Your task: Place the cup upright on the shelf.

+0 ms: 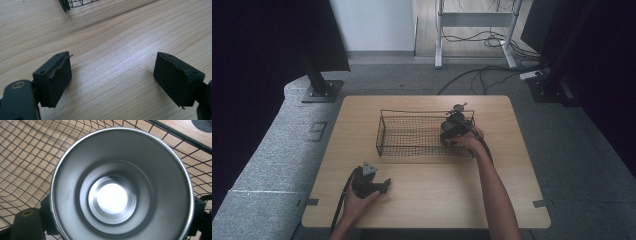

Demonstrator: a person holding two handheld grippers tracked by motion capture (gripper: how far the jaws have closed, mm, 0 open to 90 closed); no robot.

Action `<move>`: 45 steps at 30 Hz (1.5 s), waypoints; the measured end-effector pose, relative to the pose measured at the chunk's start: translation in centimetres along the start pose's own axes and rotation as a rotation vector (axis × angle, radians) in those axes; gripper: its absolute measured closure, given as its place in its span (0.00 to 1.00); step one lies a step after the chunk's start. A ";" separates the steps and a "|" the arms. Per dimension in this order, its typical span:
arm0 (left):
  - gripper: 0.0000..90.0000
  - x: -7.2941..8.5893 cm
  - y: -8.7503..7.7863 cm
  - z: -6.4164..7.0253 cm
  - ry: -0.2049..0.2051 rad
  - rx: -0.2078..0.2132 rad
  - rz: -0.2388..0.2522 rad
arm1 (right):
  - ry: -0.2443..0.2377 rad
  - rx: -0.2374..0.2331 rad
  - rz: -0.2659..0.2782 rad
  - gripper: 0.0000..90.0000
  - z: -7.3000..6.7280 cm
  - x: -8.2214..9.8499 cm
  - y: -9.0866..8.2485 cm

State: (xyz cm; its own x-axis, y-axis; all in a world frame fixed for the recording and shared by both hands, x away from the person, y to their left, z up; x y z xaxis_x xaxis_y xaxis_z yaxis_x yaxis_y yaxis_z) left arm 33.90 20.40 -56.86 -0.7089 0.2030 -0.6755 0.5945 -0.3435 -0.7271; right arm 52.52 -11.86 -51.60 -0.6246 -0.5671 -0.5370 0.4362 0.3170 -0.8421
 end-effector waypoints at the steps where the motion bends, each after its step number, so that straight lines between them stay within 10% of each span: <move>1: 0.17 0.0 0.0 0.0 0.000 0.000 0.000 | -0.002 0.001 -0.001 0.18 0.0 0.0 0.0; 45: 0.17 0.0 0.0 0.0 0.001 0.000 0.000 | 0.052 -0.016 0.246 0.14 0.4 0.4 -4.1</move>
Point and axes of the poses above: each handheld gripper's, and its own axes: y roughly forward along the jaws, x roughly out of its underside, z roughly to its right, the point moved 3 cm from there along y, roughly forward along the jaws, and after that the axes turned 10 degrees about -y, right-handed, at the moved point
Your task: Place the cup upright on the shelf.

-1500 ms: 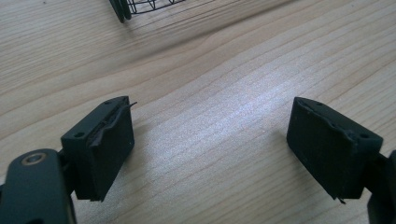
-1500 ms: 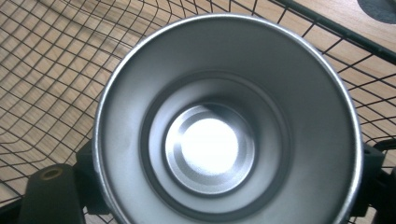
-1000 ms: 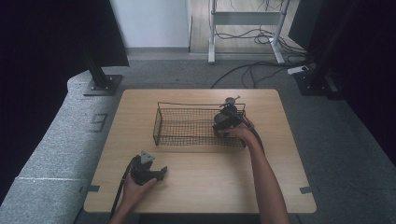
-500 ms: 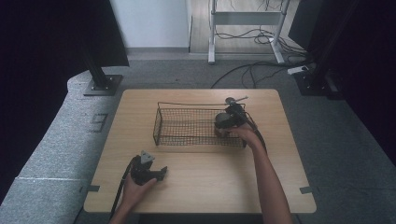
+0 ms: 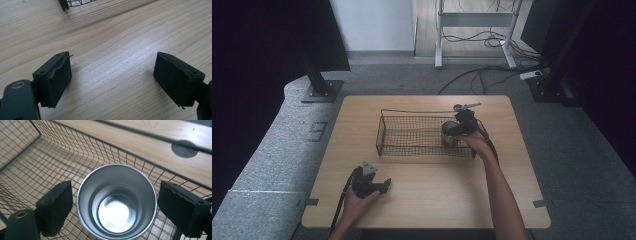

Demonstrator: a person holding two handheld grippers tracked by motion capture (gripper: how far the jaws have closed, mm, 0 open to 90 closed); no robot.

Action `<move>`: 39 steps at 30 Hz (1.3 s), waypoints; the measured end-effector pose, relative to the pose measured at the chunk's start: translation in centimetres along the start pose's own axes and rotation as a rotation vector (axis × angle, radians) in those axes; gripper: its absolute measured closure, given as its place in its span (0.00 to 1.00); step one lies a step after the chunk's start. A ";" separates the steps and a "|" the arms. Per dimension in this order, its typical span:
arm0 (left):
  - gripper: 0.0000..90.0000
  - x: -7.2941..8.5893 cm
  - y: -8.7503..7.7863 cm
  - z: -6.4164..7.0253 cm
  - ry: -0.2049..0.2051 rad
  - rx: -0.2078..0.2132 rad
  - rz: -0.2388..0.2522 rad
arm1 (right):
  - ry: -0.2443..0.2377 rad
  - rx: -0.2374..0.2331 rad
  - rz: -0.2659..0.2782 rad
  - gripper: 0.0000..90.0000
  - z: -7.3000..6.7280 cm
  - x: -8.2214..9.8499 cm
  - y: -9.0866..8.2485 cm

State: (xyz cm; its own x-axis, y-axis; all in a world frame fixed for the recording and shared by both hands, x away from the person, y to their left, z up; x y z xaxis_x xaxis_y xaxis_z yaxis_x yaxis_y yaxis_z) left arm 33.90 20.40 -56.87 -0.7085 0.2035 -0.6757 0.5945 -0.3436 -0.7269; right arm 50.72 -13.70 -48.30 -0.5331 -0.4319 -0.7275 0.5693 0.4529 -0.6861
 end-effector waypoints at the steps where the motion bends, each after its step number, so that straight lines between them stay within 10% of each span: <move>1: 0.17 0.0 0.0 0.0 0.000 0.000 0.000 | 0.002 0.004 0.010 0.14 0.0 0.0 -0.2; 19: 0.17 0.0 0.0 0.0 0.000 0.000 -0.002 | -0.010 0.009 0.202 0.16 -1.1 0.3 -4.5; 39: 0.17 0.0 0.0 0.0 0.000 -0.001 -0.002 | -0.007 0.002 0.339 0.19 -2.1 6.0 -10.1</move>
Point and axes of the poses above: each handheld gripper's, and its own axes: y roughly forward along the jaws, x roughly out of its underside, z roughly to its right, the point moved 3 cm from there along y, roughly forward along the jaws, and after that the axes turned 10 degrees about -y, right-handed, at the moved point
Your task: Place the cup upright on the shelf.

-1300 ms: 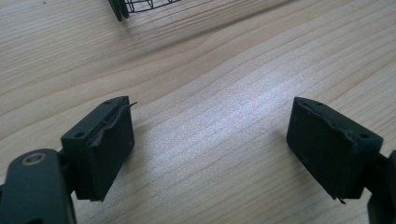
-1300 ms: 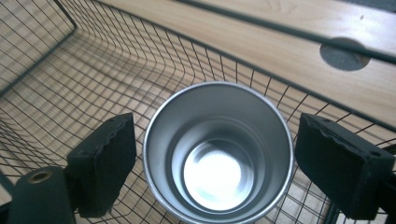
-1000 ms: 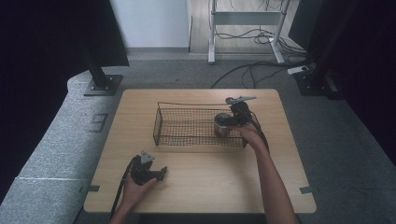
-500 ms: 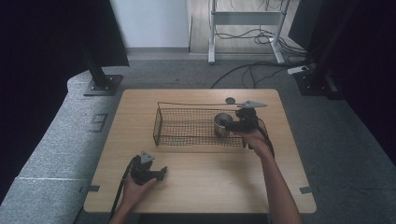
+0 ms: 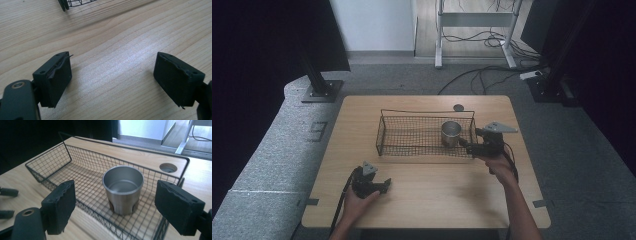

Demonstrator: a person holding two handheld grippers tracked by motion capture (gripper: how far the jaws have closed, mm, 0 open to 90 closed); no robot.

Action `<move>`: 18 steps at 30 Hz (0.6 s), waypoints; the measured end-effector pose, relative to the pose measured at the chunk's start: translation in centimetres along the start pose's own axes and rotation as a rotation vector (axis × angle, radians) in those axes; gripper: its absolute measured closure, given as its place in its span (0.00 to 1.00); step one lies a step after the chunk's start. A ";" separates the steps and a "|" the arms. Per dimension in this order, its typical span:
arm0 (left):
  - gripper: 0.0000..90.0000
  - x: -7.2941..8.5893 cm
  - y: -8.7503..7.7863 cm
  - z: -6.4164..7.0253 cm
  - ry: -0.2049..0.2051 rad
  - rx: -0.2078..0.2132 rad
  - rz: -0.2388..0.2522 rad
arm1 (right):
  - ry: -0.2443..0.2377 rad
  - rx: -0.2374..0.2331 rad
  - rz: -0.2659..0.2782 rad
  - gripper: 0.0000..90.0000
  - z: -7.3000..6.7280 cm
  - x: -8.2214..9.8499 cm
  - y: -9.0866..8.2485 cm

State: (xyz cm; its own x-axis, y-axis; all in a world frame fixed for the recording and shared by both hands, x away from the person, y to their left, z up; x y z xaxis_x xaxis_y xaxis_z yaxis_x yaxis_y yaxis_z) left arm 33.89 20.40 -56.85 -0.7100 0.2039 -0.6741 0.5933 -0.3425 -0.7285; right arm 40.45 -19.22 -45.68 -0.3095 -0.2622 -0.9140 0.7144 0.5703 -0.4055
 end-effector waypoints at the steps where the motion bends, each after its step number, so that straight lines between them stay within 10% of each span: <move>1: 0.17 0.0 0.0 0.0 0.000 0.000 0.000 | -0.003 -0.001 0.001 0.19 -0.1 0.4 -0.4; 18: 0.17 0.0 0.0 0.0 -0.001 0.001 0.001 | 0.010 0.011 -0.020 0.21 -1.3 6.5 -3.1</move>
Point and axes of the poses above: each handheld gripper's, and its own axes: y roughly forward along the jaws, x roughly out of its underside, z roughly to its right, the point moved 3 cm from there along y, roughly forward along the jaws, and after that the axes turned 10 degrees about -y, right-handed, at the moved point
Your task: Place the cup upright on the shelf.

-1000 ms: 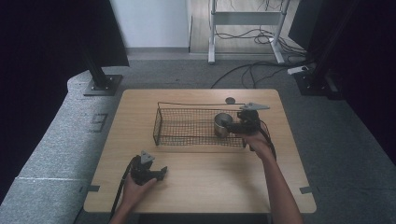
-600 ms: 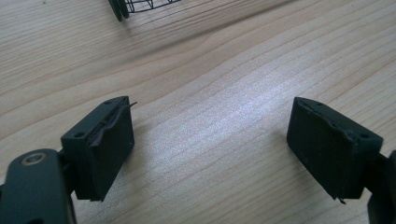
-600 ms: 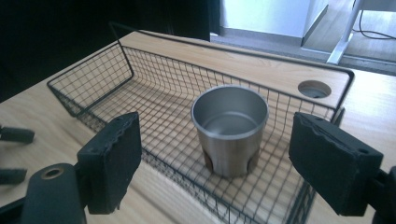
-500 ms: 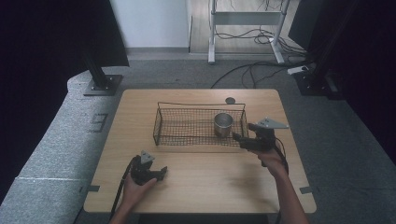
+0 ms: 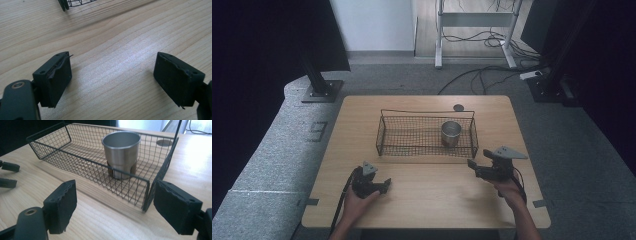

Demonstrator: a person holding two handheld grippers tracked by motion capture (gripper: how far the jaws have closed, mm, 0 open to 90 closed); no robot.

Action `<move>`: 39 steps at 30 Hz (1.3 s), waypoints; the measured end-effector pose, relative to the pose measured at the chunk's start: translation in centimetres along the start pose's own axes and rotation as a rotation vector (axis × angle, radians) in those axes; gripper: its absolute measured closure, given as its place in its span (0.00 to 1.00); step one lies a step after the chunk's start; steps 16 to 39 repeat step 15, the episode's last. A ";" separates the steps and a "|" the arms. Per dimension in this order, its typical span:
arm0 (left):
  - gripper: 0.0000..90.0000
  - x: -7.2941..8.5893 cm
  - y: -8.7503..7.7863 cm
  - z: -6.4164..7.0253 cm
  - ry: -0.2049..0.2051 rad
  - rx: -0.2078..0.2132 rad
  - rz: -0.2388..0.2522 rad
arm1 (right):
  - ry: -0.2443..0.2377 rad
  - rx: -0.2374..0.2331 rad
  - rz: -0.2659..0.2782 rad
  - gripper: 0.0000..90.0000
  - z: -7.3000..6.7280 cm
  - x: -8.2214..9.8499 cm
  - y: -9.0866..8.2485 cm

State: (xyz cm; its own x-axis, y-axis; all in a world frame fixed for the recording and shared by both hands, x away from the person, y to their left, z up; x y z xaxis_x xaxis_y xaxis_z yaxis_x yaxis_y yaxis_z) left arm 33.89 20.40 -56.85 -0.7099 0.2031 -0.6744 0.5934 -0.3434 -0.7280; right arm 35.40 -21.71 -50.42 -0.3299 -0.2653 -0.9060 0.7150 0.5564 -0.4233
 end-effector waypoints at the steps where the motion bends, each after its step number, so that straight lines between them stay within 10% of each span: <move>1: 0.16 0.0 0.0 0.0 0.000 0.000 0.000 | -0.001 -0.001 -0.002 0.21 0.0 0.1 0.0; 39: 0.16 0.0 0.0 0.0 0.000 0.000 0.000 | -0.006 0.005 -0.012 0.21 -0.4 1.1 0.5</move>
Point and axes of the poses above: each handheld gripper's, and its own axes: y roughly forward along the jaws, x roughly out of its underside, z roughly to its right, the point moved 3 cm from there along y, roughly forward along the jaws, and after that the axes turned 10 degrees about -y, right-handed, at the moved point
